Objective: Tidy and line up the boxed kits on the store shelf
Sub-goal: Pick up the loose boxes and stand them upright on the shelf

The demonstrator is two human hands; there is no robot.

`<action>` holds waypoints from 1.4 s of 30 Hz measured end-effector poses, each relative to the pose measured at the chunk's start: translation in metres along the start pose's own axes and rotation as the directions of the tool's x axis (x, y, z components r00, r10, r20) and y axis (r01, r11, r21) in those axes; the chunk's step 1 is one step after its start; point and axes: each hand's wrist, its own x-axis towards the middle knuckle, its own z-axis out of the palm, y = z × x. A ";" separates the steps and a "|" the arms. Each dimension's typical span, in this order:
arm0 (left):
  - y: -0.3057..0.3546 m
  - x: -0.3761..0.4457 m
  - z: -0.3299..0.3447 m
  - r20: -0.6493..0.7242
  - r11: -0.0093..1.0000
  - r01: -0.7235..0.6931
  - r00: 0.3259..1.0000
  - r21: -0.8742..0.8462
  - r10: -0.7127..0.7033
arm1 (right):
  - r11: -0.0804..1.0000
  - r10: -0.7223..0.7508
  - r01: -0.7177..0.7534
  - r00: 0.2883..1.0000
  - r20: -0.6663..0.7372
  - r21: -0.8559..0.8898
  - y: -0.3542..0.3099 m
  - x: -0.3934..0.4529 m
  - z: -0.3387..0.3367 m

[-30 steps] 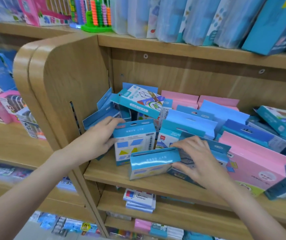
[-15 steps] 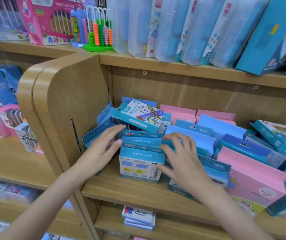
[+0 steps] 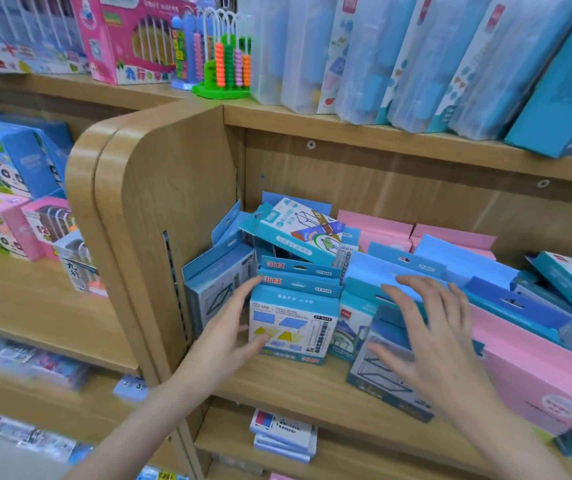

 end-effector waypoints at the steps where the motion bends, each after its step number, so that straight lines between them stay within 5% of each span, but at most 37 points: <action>1: 0.001 0.001 0.002 -0.022 1.000 0.006 1.000 0.008 -0.006 | 1.000 0.008 -0.008 1.000 0.011 0.009 0.002 0.000 -0.002; 7: 0.007 0.003 0.000 -0.194 0.973 -0.072 0.974 0.221 0.116 | 0.974 0.060 -0.063 0.998 0.021 0.220 -0.001 0.026 -0.009; 11: 0.015 0.004 -0.011 -0.295 0.920 -0.131 0.923 0.369 0.249 | 0.864 0.052 -0.143 0.979 0.197 0.483 -0.008 0.078 -0.010; 15: 0.018 0.003 -0.014 -0.277 0.908 -0.138 0.925 0.396 0.261 | 0.705 -0.024 -0.351 0.857 0.515 0.616 -0.013 0.135 0.002; 19: 0.018 0.002 -0.015 -0.137 0.870 -0.147 0.962 0.471 0.237 | 0.740 -0.125 -0.395 0.715 0.688 0.544 -0.016 0.173 0.017; 24: 0.015 0.003 -0.015 -0.087 0.857 -0.138 0.975 0.496 0.207 | 0.786 -0.074 -0.483 0.546 0.834 0.386 -0.009 0.191 0.020; 26: 0.009 0.003 -0.014 -0.079 0.832 -0.145 0.972 0.536 0.221 | 0.771 -0.076 -0.486 0.572 0.817 0.412 -0.006 0.190 0.021; 34: 0.006 0.007 -0.009 -0.071 0.835 -0.104 0.983 0.540 0.168 | 0.821 0.049 -0.297 0.888 0.457 0.488 0.013 0.171 0.011; 37: 0.019 0.010 -0.011 -0.127 0.844 -0.118 0.969 0.523 0.214 | 0.837 0.084 -0.249 0.938 0.336 0.487 0.018 0.162 -0.017; 40: 0.056 0.016 -0.018 -0.185 0.996 -0.026 0.982 0.088 0.042 | 0.851 0.098 -0.206 0.966 0.240 0.483 0.010 0.136 -0.040; 42: 0.076 0.024 -0.021 -0.158 0.950 0.004 0.986 -0.313 -0.056 | 0.871 0.094 -0.155 0.984 0.150 0.467 0.001 0.111 -0.049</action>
